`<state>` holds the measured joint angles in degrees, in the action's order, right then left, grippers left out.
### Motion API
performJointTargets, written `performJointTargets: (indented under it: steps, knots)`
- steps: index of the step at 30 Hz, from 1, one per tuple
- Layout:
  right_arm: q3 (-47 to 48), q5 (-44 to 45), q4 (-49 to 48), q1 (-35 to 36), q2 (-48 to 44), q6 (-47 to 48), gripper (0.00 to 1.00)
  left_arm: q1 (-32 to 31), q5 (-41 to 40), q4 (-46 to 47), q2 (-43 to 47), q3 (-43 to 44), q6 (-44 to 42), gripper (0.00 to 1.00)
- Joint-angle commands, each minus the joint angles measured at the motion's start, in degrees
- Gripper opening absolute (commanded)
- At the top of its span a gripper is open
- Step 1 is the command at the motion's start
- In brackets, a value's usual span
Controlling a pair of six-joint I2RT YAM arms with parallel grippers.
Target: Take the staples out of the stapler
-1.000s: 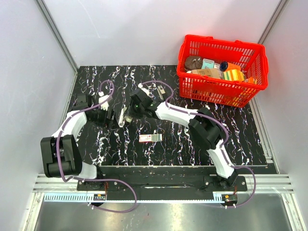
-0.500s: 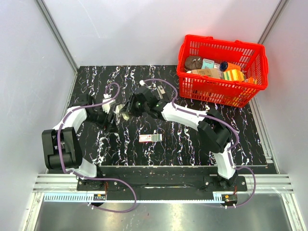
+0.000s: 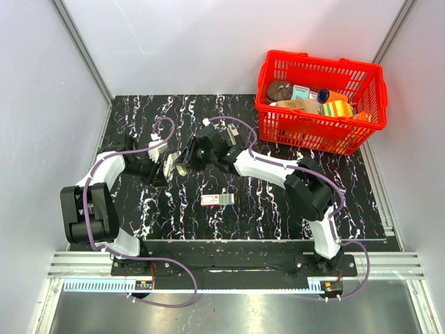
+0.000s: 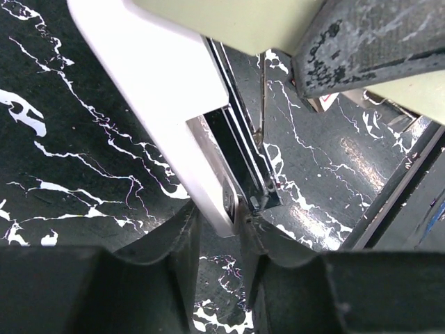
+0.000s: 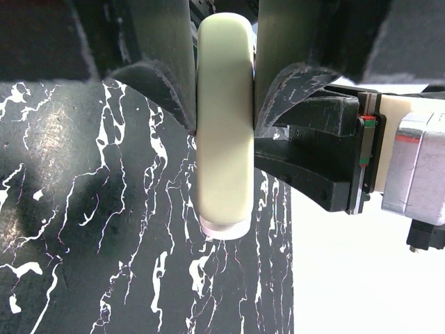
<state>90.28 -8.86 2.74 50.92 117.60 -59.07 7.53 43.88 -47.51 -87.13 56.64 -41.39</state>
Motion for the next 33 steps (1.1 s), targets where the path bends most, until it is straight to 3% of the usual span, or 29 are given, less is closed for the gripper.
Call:
performJointTargets:
  steps: [1, 9, 16, 33]
  knots:
    - [0.7, -3.6, -4.1, -0.1, -3.4, -1.3, 0.0, 0.0, 3.1, 0.7, 0.8, 1.5, -2.8, 0.26]
    - [-2.7, -7.0, -4.5, -0.1, -4.1, -0.1, 0.0, -0.2, 0.6, 5.7, 2.2, 1.3, -1.2, 0.0]
    - [-9.4, -9.9, -5.8, -0.1, -4.4, 2.8, 0.0, -2.3, -4.5, 11.7, 3.1, -0.4, -0.6, 0.0]
    - [-13.1, -7.2, 3.5, 0.7, -6.8, 25.6, 0.0, -7.2, -21.5, 32.0, 9.8, -9.9, -5.8, 0.0]
